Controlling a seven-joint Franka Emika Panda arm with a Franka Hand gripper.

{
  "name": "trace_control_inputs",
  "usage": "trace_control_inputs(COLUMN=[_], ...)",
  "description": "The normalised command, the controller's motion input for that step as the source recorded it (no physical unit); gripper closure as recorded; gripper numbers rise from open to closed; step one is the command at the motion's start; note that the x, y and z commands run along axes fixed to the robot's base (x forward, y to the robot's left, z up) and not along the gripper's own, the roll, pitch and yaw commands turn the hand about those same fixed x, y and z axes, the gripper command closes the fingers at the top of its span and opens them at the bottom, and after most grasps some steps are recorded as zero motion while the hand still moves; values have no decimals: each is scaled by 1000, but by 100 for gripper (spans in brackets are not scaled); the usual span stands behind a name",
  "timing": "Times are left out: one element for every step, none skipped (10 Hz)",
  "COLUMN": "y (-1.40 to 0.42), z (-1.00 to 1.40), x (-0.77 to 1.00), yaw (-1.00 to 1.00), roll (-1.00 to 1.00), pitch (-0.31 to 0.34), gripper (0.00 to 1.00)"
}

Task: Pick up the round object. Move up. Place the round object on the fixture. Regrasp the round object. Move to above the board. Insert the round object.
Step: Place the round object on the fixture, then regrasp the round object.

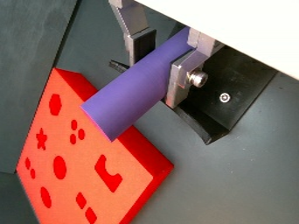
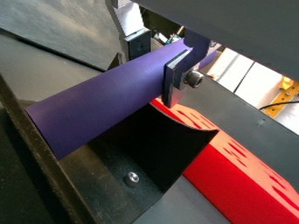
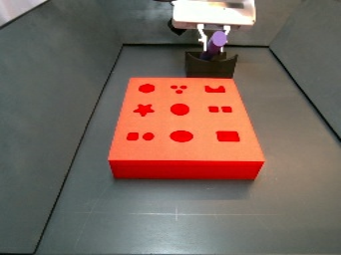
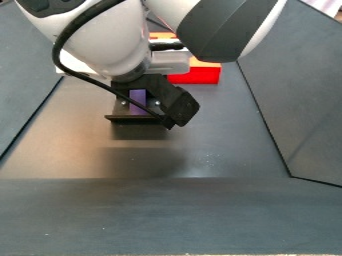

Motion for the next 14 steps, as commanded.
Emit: trace_control_inputs(y=[171, 192, 195, 197, -500, 0, 0, 2, 3, 6, 6, 10, 13, 13], z=[-552, -550, -529, -520, -167, 0, 1000, 1000, 1000, 1000, 1000, 871, 678, 423], x=[88, 84, 96, 96, 0, 0, 0, -2, -10, -19, -27, -32, -32, -29], yaw=[-135, -129, -126, -113, 0, 0, -51, -47, -44, -44, -44, -42, -38, -34], roll=[-95, -91, -93, -92, 0, 0, 39, 50, 54, 51, 47, 35, 29, 25], pitch=[-39, -45, -51, -53, 0, 0, 66, 63, 56, 50, 43, 30, 21, 16], gripper=[100, 100, 100, 100, 100, 0, 0, 0, 0, 0, 0, 0, 0, 0])
